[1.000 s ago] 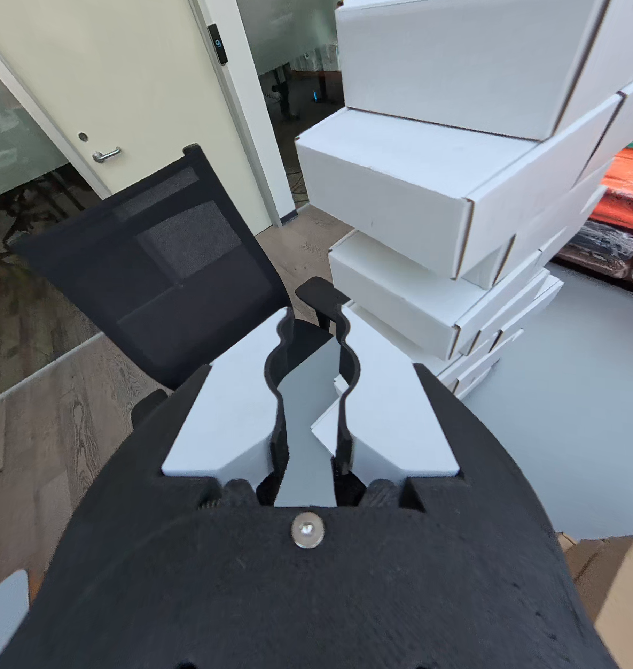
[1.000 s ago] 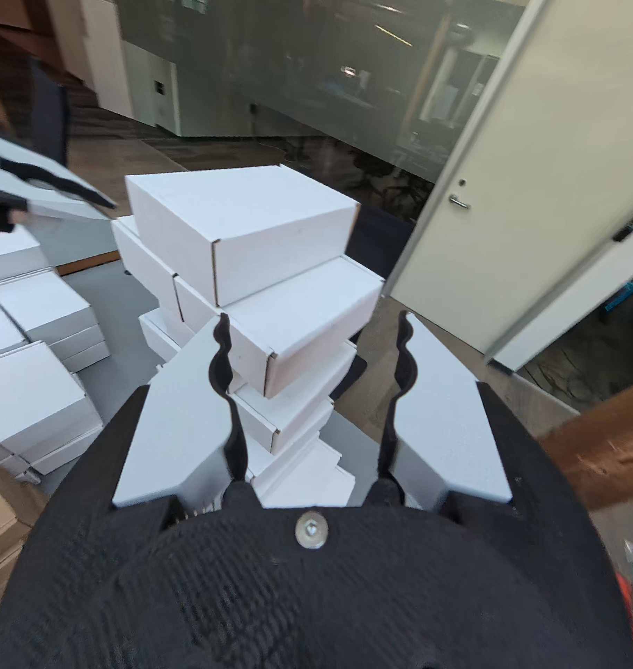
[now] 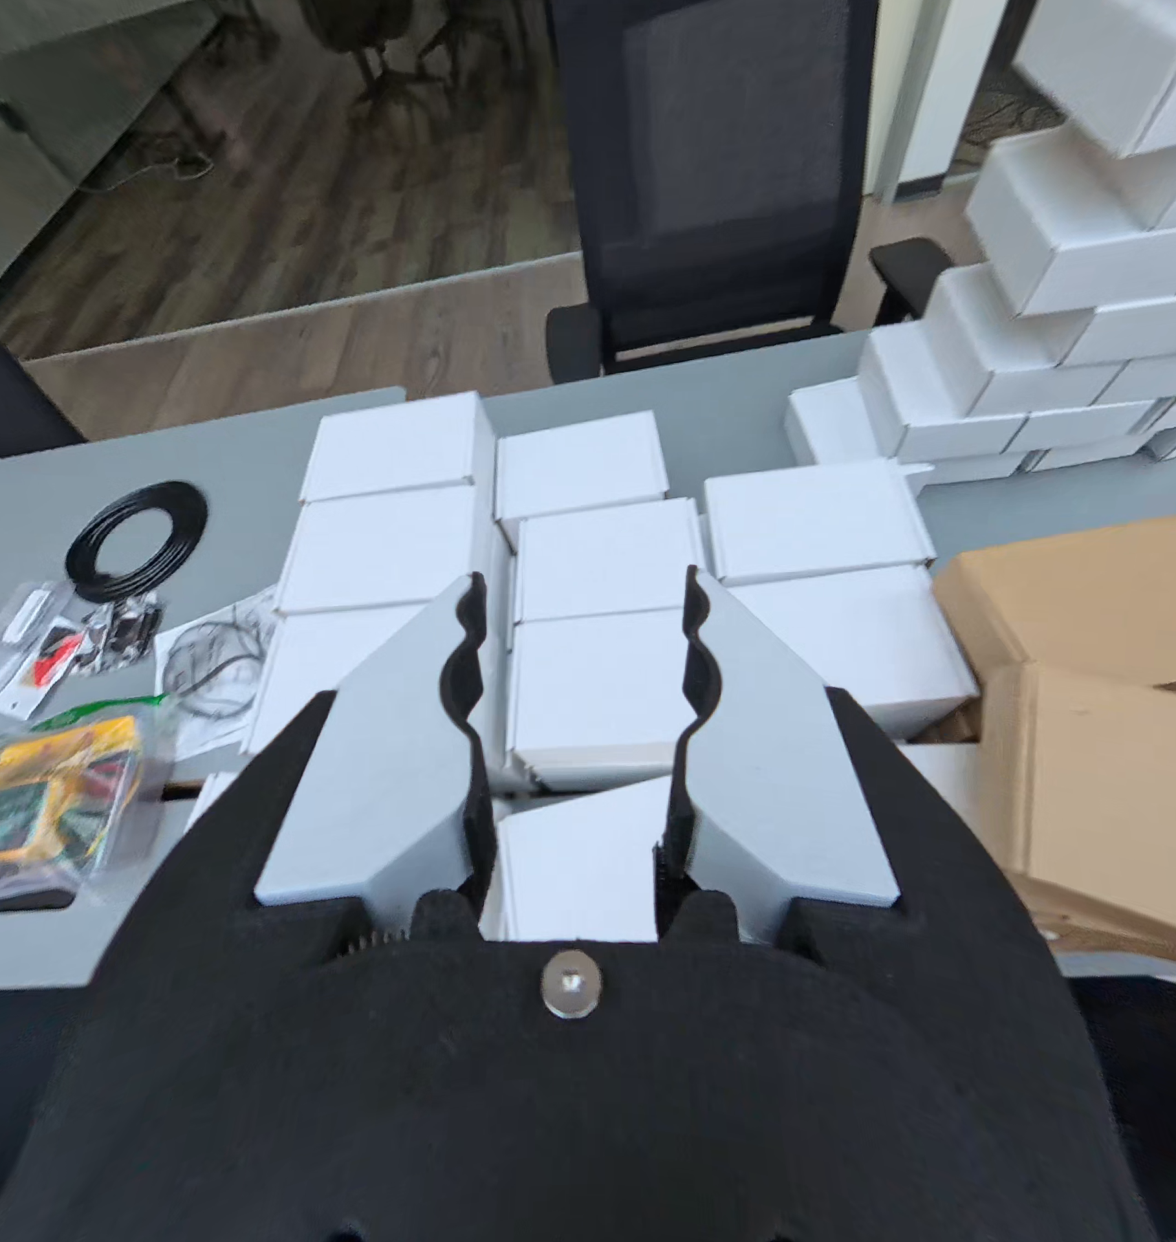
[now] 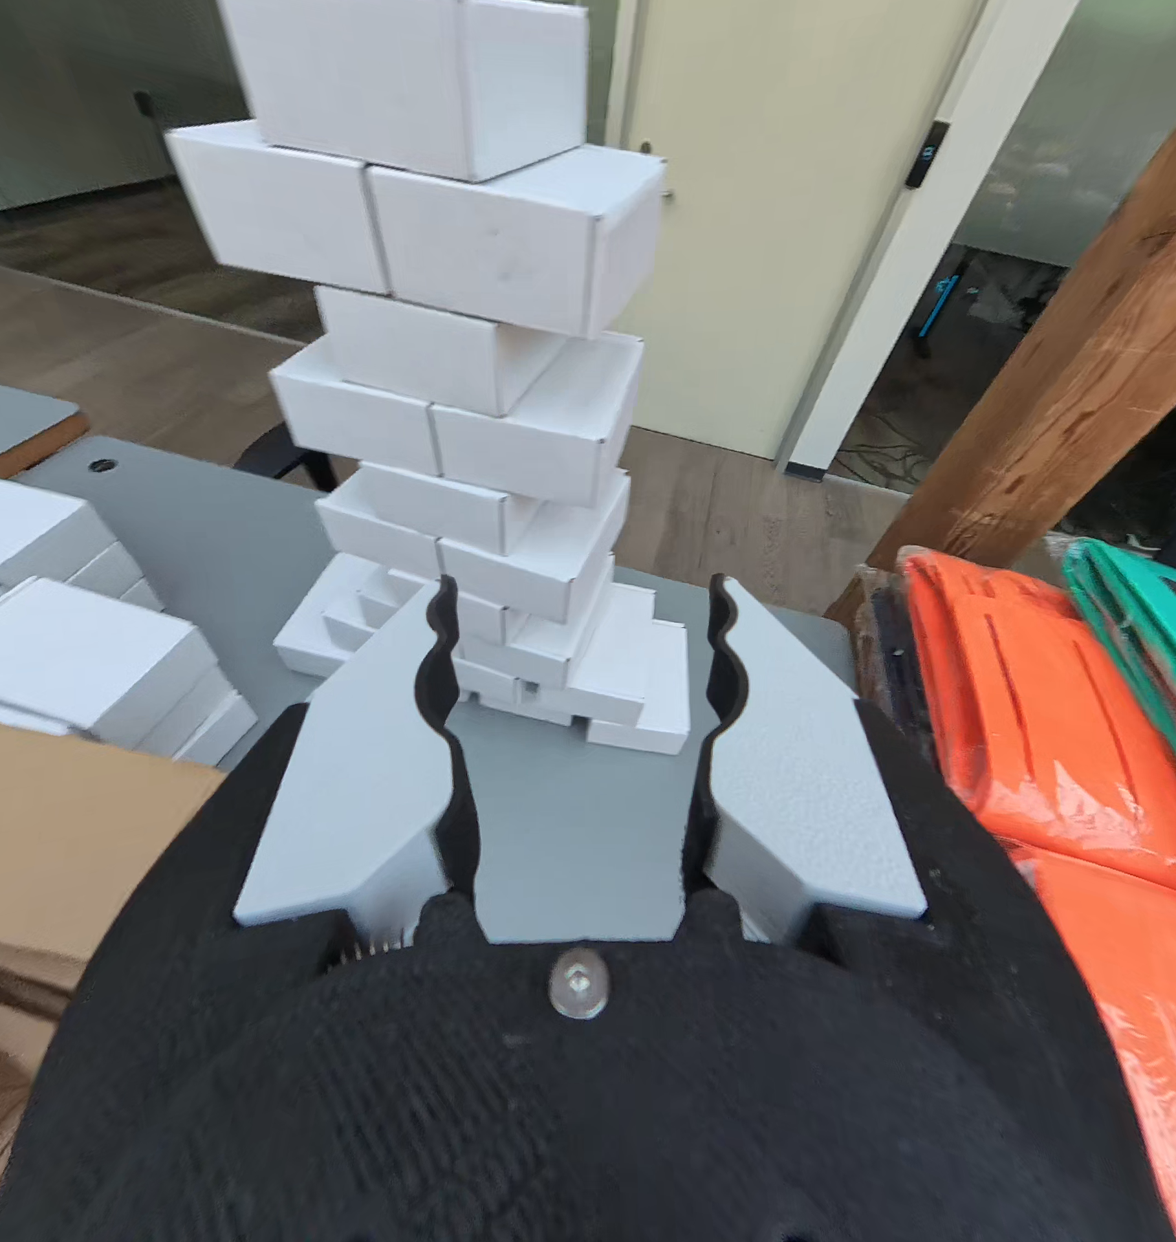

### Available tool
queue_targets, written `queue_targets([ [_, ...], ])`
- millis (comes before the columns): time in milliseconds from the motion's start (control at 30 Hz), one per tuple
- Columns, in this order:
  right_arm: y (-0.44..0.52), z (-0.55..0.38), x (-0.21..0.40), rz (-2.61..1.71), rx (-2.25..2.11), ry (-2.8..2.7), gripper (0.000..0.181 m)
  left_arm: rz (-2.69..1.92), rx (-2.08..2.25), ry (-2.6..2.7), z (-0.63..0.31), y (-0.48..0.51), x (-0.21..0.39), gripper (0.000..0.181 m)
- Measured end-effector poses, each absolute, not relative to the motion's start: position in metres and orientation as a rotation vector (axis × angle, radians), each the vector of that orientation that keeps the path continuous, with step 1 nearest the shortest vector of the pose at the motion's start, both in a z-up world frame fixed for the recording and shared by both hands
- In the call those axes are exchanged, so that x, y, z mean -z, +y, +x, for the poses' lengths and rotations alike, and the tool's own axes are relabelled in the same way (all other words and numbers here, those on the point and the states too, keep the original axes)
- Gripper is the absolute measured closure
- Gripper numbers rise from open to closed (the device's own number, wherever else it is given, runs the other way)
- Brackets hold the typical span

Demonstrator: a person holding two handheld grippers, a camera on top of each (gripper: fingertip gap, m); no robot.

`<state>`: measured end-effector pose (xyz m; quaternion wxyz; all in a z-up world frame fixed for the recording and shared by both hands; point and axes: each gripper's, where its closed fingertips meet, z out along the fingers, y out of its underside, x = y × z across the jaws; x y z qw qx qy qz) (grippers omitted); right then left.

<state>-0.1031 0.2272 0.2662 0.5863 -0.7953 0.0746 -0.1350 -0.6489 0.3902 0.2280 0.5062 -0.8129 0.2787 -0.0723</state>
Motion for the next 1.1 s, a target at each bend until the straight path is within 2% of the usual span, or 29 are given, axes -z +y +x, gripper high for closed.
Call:
queue_targets([
  [167, 0.245, -0.272, -0.27, -1.808, 0.125, -0.134, 0.107, -2.064, 0.144, 0.639, -0.754, 0.394, -0.172, 0.122],
  [267, 0.259, -0.395, -0.265, -1.789, -0.016, -0.3, 0.098, -2.061, 0.113, 0.68, -0.824, 0.403, -0.147, 0.118],
  [367, 0.279, -0.542, -0.253, -1.759, -0.337, -0.395, 0.09, -2.044, 0.264, 0.733, -0.876, 0.414, -0.132, 0.109],
  [467, 0.304, -0.696, -0.208, -1.818, -0.564, -0.619, 0.078, -1.996, 0.299, 0.887, -0.913, 0.419, -0.122, 0.103],
  [600, 0.365, -0.832, -0.122, -2.056, -0.499, -0.966, 0.072, -1.935, 0.008, 1.104, -0.963, 0.429, -0.126, 0.102],
  [700, 0.411, -0.882, -0.077, -2.232, -0.403, -1.072, 0.06, -1.986, -0.024, 1.028, -1.0, 0.438, -0.133, 0.096],
  [867, 0.444, -0.895, -0.02, -2.436, -0.081, -1.333, 0.048, -2.043, -0.04, 0.866, -1.049, 0.426, -0.131, 0.092],
  [1000, 0.455, -0.891, -0.007, -2.498, 0.038, -1.418, 0.058, -2.044, -0.073, 0.876, -1.072, 0.404, -0.122, 0.095],
  [1100, 0.451, -0.888, -0.007, -2.541, 0.07, -1.442, 0.058, -2.056, -0.04, 0.851, -1.085, 0.388, -0.115, 0.097],
])
